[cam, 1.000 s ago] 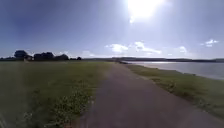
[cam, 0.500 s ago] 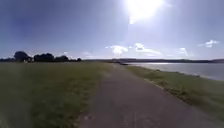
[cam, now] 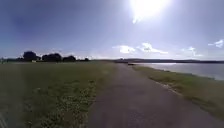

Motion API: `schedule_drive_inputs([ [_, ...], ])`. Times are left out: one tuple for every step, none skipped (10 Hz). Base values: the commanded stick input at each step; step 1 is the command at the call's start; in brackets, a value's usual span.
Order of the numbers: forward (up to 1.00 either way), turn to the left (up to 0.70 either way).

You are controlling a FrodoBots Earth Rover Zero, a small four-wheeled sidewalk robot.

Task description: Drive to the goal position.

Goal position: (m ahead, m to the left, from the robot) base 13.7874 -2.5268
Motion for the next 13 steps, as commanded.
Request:
schedule_drive_inputs([
  [0.7, 0.05],
  [0.7, 0.05],
  [0.7, 0.05],
  [0.7, 0.05],
  [0.7, 0.05],
  [0.7, 0.05],
  [0.7, 0.05],
  [0.7, -0.17],
  [0.7, -0.18],
  [0.7, 0.05],
  [0.7, 0.05],
  [0.7, 0.05],
  [0.7, 0.05],
])
